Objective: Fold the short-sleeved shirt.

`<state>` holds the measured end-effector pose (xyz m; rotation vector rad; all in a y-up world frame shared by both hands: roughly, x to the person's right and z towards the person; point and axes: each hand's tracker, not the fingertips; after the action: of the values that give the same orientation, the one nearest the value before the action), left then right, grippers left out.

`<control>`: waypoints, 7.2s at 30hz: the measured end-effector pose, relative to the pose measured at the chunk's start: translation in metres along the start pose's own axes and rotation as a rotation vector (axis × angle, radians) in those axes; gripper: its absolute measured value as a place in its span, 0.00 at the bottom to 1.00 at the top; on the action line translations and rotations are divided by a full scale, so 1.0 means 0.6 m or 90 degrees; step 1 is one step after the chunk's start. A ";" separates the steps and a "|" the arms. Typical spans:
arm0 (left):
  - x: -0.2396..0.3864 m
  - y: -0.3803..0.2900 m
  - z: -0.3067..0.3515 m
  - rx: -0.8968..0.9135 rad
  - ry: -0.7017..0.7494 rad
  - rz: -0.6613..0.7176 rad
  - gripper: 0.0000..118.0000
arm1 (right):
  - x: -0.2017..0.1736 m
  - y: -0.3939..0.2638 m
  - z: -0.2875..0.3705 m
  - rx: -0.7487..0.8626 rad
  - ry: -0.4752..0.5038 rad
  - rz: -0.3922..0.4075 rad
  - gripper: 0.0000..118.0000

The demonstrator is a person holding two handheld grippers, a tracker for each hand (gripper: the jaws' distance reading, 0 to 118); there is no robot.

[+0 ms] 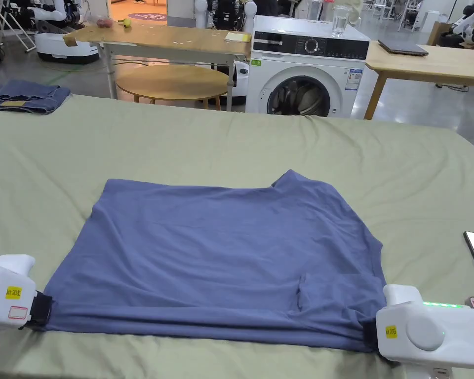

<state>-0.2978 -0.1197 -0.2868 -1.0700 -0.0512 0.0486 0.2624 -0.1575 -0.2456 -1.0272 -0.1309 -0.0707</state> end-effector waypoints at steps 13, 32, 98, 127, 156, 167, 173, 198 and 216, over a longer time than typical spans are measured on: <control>0.007 0.103 0.073 0.136 -0.043 0.019 0.01 | 0.003 0.101 0.087 0.134 0.046 -0.023 0.05; -0.011 0.319 -0.094 0.063 -0.031 0.064 0.01 | -0.020 0.333 -0.108 0.086 0.038 -0.018 0.06; 0.039 0.202 -0.121 -0.018 -0.005 -0.027 0.00 | -0.053 0.168 -0.012 0.247 0.033 0.000 0.00; 0.004 0.180 -0.066 0.070 -0.045 0.005 0.00 | 0.027 0.233 -0.112 0.053 0.056 -0.014 0.00; -0.033 -0.018 -0.026 0.033 -0.048 0.034 0.00 | 0.026 0.012 -0.017 0.004 -0.020 0.065 0.01; -0.001 0.015 0.039 0.097 -0.047 0.020 0.16 | -0.003 0.065 0.084 0.154 -0.045 0.048 0.37; 0.051 0.034 0.092 0.254 -0.029 -0.036 0.21 | -0.062 0.090 0.107 0.301 -0.013 0.035 0.35; 0.092 0.126 0.081 0.427 -0.011 -0.005 0.00 | -0.181 0.131 0.083 0.413 0.048 0.034 0.00; 0.008 0.431 -0.122 0.041 -0.028 0.013 0.26 | -0.156 0.173 0.013 0.321 0.048 0.046 0.00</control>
<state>-0.2922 -0.0595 -0.5484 -1.0054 -0.0779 0.0924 0.1817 -0.0978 -0.3430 -0.5248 -0.0378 -0.0083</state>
